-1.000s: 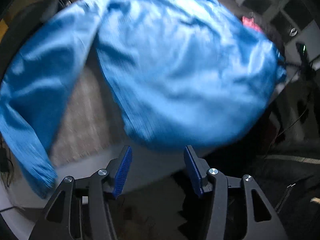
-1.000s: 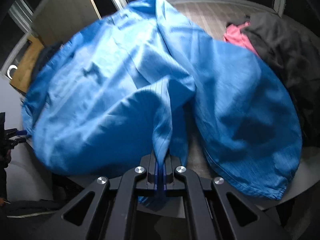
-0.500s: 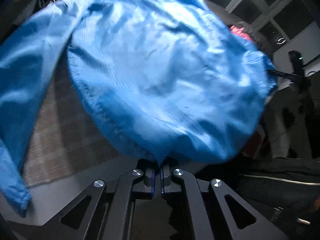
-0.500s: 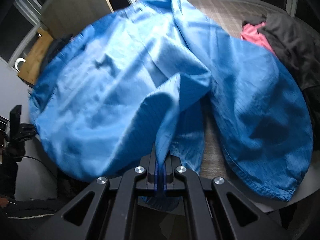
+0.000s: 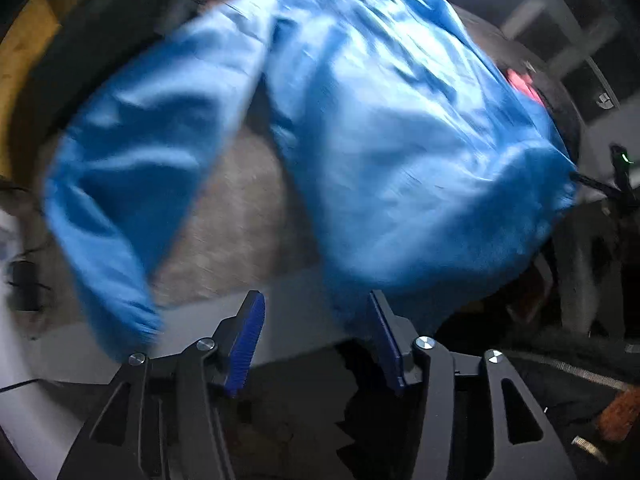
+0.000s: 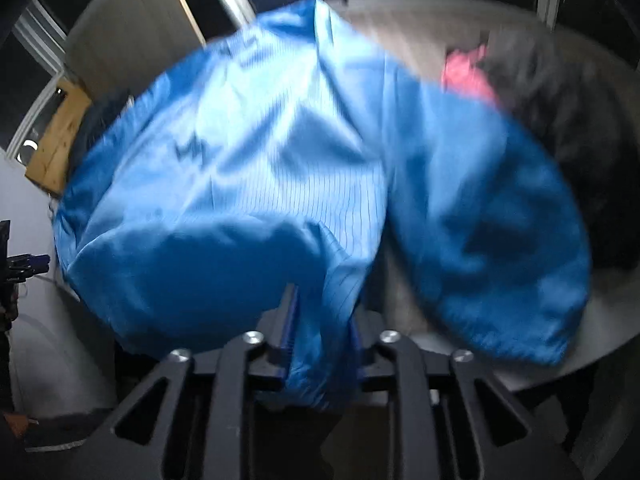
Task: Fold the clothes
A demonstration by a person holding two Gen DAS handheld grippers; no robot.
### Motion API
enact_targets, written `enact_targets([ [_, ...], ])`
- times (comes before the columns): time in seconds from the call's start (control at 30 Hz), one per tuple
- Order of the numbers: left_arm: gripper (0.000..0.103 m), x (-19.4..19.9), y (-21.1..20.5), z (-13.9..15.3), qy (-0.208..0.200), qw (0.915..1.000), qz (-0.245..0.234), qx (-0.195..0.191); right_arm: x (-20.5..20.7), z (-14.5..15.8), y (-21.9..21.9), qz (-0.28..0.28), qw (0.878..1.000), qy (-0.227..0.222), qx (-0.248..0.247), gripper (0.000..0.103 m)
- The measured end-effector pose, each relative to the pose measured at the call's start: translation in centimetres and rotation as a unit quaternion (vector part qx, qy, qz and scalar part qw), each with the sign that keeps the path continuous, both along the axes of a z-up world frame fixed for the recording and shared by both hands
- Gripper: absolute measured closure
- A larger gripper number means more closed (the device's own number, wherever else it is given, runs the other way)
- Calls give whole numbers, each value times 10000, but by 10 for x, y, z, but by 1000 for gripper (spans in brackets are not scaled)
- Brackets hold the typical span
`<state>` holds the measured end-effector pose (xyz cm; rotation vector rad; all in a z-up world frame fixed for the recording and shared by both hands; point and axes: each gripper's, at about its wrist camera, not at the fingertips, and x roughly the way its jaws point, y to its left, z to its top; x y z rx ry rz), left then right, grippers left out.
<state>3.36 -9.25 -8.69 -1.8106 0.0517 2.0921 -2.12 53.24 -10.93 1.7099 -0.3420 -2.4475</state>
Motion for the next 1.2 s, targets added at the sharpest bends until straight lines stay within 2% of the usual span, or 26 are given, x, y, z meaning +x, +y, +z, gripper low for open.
enact_targets([
  [0.03,51,8,8,-9,-72,9999,-93,46,7,-9,1,-65,10000,-21,68,72],
  [0.1,50,19,21,-25,-217,9996,-140,143,16,-21,3,-147,9998,-77,113,58],
  [0.23,50,35,41,-57,-570,9981,-84,209,29,-44,5,-259,9991,-317,148,56],
  [0.5,52,30,60,-77,-565,9983,-126,-88,30,-56,-16,-43,9995,-307,-9,51],
  [0.57,57,29,64,-78,-565,9982,-171,-54,28,-59,-19,-44,9996,-274,11,51],
  [0.63,88,27,68,-79,-617,9977,-266,-25,25,-64,-19,-76,9995,-296,29,51],
  [0.67,96,27,70,-79,-652,9974,-316,-18,24,-68,-18,-91,9994,-336,12,63],
  [0.7,102,26,70,-78,-681,9970,-373,7,25,-69,-16,-90,9993,-364,-26,88],
  [0.73,102,26,70,-75,-681,9968,-416,48,26,-66,-15,-63,9992,-392,-111,95],
  [0.8,102,28,66,-60,-618,9968,-479,149,28,-60,-14,-3,9986,-447,-296,96],
  [0.87,102,33,52,-37,-454,9977,-471,152,36,-37,-12,67,9982,-324,-508,96],
  [0.93,102,36,41,-22,-314,9987,-413,24,42,-35,-11,79,9991,-302,-301,95],
  [0.97,102,35,33,-21,-304,9988,-368,-102,45,-35,-10,83,9994,-296,-183,83],
  [1.0,102,35,25,-19,-294,9988,-323,-228,48,-35,-9,87,9995,-290,-66,50],
  [1.03,103,35,20,-21,-311,9986,-268,-324,51,-35,-9,91,9995,-284,51,36],
  [1.07,103,35,16,-26,-355,9984,-201,-391,54,-35,-8,95,9994,-278,168,33],
  [1.2,102,34,9,-40,-455,9981,-42,-421,66,-35,-5,110,9976,-254,636,33],
])
